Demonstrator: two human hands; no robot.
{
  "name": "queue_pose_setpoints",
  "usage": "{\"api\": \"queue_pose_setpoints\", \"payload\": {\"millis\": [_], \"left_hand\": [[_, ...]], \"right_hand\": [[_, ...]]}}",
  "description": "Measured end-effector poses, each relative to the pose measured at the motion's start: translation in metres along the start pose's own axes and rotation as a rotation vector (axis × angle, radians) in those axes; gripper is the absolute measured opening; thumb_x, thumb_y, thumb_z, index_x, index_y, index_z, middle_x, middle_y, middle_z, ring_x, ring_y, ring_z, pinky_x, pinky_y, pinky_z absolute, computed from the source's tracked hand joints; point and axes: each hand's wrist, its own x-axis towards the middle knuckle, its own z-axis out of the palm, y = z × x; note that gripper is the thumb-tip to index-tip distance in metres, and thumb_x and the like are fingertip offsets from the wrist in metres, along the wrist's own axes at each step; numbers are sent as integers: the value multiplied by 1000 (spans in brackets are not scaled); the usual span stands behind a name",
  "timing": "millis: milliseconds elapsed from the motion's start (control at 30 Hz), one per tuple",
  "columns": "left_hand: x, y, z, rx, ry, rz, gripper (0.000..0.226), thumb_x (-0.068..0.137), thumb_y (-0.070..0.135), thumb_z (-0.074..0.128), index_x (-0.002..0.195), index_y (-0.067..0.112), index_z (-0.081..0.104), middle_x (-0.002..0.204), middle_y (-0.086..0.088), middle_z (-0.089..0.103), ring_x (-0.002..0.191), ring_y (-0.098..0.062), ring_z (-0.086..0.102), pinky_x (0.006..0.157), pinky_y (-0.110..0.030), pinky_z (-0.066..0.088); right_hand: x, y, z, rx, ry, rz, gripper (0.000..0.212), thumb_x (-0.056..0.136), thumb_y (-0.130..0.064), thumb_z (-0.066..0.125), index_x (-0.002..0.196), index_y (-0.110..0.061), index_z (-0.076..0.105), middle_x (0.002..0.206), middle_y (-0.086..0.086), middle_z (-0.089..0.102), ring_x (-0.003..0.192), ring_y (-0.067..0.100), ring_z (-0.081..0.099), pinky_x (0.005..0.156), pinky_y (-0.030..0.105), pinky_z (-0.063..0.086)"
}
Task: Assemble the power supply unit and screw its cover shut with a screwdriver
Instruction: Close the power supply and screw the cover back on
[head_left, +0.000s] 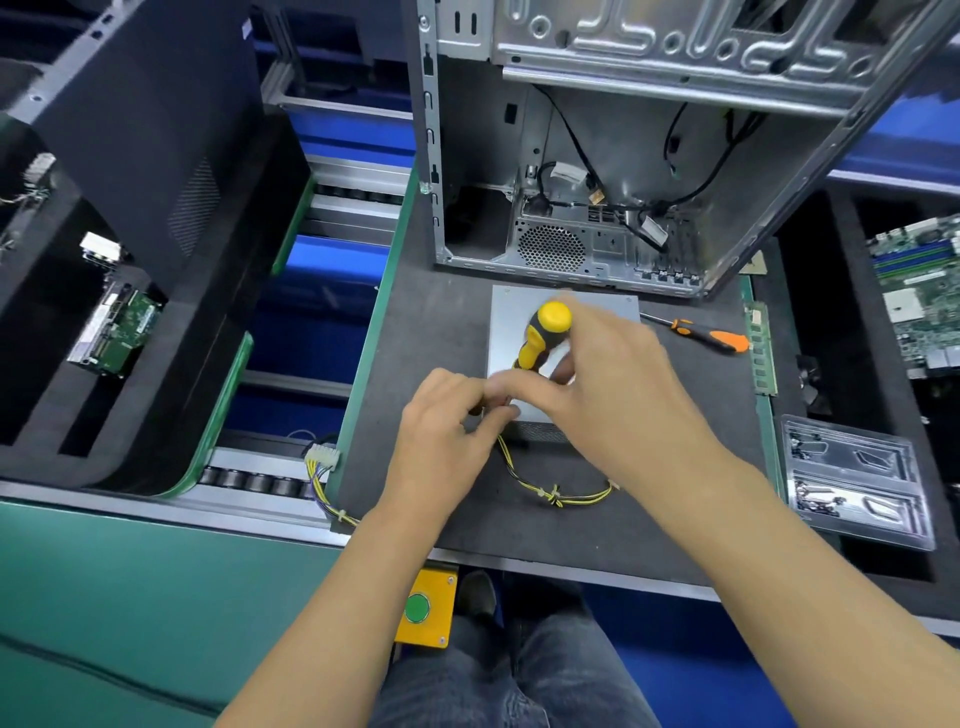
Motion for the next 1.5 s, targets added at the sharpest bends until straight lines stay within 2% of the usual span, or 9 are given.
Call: {"api": "queue_pose_setpoints", "payload": {"millis": [133,233,500,700,833,1133,1233,1400,1500], "left_hand": [[2,-3,0,-2,-11,29,14,77,6,85,88,6,76,77,-2,69,77,-19,59,74,-4,36],[1,-5,1,6,-24,77,15,80,5,82,94,5,76,79,-2,68,80,-14,54,76,-4,37],[32,40,-17,-493,79,-87,42,62,26,87,97,27,64,94,14,68,87,-12,64,78,-23,50],[31,36,-33,-507,-61,-83,18,86,9,70,96,23,65,84,23,69,76,1,62,73,-12,45],[34,46,-38,-625,-132,-48,34,75,12,74,88,42,64,87,11,66,79,-10,60,77,-21,46],[38,41,-40,-660,-243,-116,23,85,8,65,90,30,61,79,16,64,75,-6,58,75,-19,46],[38,51,-33,-726,-154,-197,37,65,17,85,92,32,64,84,7,62,70,-7,55,67,-19,45],[36,45,-30,-738,-95,-214,47,76,15,76,114,33,54,74,18,66,73,-3,58,74,-19,49],[34,38,-32,-786,-200,-197,60,84,5,68,133,29,43,87,12,71,84,-12,61,86,-29,51]], "right_hand": [[8,-11,-33,-28,-123,-306,54,85,-24,71,132,-34,47,114,-6,51,88,11,57,71,29,48],[19,-20,-42,-315,-182,-354,17,95,-26,61,108,-14,61,95,3,57,84,27,56,76,38,47],[32,-46,-41,-906,-115,-231,39,101,-47,44,76,-18,43,63,2,24,64,25,36,55,33,26],[34,-51,-62,-572,-439,-309,23,100,-40,48,115,-22,51,106,-1,41,93,30,54,77,41,44],[34,-58,-51,-877,-234,-338,27,102,-24,49,78,-14,39,73,6,37,65,25,39,55,32,28],[25,-42,-49,-715,-294,-376,3,98,-18,52,96,-17,50,88,-1,39,80,30,54,69,37,39],[24,-51,-42,-866,-152,-286,47,99,-37,49,64,-16,26,66,1,27,53,22,30,50,31,24],[26,-46,-56,-604,-282,-342,21,95,-29,60,112,-21,52,95,0,45,86,32,54,66,38,40],[25,-45,-54,-708,-218,-373,10,101,-26,52,98,-17,50,80,-1,38,80,32,49,68,36,34]]}}
